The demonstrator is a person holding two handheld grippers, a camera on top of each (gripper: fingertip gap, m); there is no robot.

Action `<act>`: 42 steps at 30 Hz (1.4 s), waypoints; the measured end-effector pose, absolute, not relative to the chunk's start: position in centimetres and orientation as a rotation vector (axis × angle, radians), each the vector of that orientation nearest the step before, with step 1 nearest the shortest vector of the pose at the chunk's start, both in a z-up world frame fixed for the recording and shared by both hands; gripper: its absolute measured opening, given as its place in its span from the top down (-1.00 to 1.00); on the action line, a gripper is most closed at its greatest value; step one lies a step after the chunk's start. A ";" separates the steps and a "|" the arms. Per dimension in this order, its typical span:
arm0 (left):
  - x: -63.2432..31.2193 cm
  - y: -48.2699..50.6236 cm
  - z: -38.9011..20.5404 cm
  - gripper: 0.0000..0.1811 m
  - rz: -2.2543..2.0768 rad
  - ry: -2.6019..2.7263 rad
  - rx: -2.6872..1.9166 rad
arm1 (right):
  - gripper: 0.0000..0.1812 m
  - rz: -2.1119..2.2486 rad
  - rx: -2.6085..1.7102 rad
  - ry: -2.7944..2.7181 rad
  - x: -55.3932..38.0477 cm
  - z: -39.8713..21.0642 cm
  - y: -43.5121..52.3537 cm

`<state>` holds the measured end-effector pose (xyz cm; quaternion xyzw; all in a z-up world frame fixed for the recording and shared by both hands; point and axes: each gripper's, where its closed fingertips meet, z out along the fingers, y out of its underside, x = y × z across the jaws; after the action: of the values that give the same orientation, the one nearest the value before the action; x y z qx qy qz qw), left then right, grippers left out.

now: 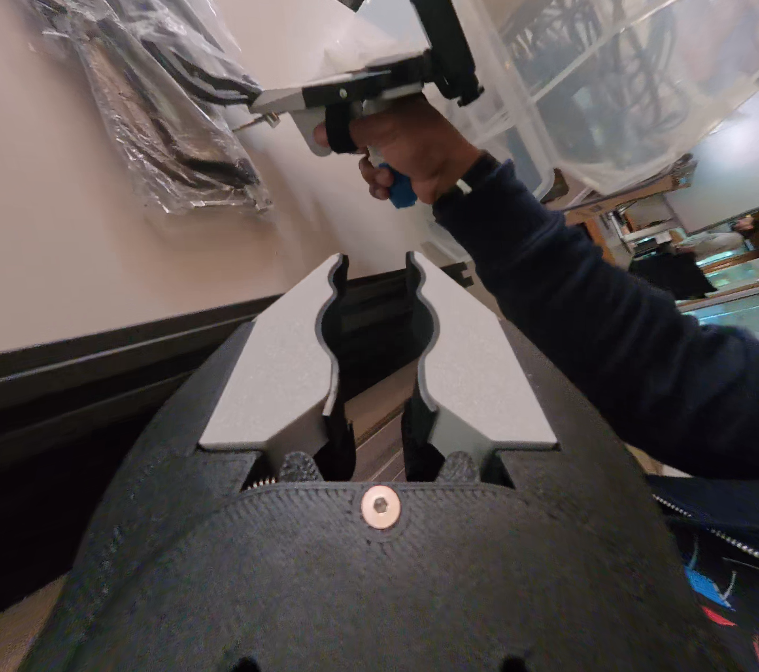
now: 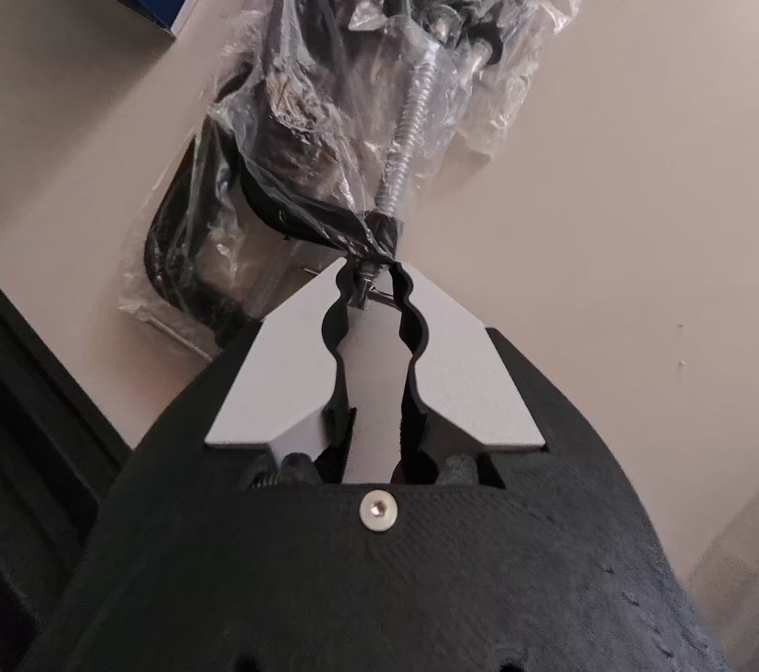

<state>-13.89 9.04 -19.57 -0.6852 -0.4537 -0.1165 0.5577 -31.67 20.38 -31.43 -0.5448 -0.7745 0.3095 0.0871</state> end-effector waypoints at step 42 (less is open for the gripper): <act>-31.2 19.3 -25.7 0.80 -0.605 -1.337 -1.427 | 0.81 1.120 -1.784 -2.191 -24.3 -28.5 22.2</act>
<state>-31.21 19.31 -25.68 -0.5953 -0.5576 -0.2524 0.5205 -24.34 22.18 -28.54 -0.5861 -0.7200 0.3681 0.0511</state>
